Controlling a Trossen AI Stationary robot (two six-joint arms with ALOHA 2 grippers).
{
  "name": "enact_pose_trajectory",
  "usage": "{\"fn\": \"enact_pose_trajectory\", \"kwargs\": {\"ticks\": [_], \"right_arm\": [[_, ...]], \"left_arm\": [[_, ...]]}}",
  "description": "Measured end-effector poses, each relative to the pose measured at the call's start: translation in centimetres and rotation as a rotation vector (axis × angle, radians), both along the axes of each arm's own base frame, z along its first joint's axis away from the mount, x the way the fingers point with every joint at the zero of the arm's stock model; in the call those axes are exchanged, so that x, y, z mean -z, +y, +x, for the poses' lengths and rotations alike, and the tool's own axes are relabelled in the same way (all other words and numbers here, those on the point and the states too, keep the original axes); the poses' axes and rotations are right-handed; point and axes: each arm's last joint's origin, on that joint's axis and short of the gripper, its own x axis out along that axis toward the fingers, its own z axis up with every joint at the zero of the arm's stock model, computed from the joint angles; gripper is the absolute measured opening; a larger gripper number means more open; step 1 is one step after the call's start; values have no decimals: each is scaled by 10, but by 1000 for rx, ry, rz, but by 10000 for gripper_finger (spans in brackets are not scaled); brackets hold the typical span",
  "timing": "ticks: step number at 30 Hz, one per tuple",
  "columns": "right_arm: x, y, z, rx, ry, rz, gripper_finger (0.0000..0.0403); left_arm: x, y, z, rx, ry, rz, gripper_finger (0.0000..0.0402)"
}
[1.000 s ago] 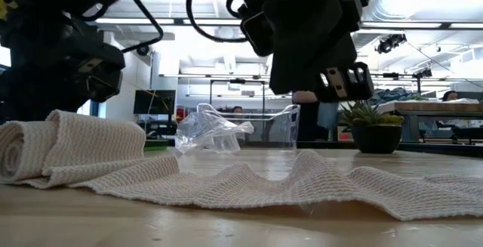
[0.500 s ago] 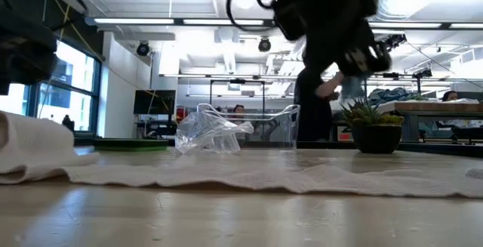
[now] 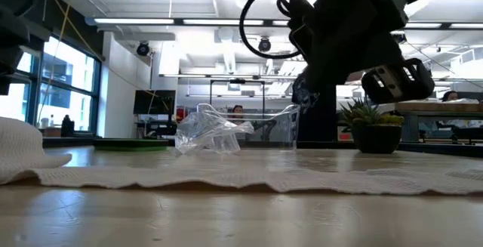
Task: Roll bandage
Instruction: Roll the bandage
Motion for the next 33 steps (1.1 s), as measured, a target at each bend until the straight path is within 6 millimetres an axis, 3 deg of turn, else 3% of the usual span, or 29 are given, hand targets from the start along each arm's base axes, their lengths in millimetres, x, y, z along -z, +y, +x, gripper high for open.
{"fn": "enact_pose_trajectory", "kwargs": {"ticks": [10, 18, 33], "right_arm": [[25, 2, 6, 27, 53, -3, 0], [25, 1, 8, 44, 46, -5, 0], [25, -1, 8, 78, 43, -18, 0]], "left_arm": [[-23, -10, 13, 17, -113, 0, 0], [-37, -14, 22, 22, -194, 12, 0], [-46, 4, 51, 36, -306, 22, 0]]}}
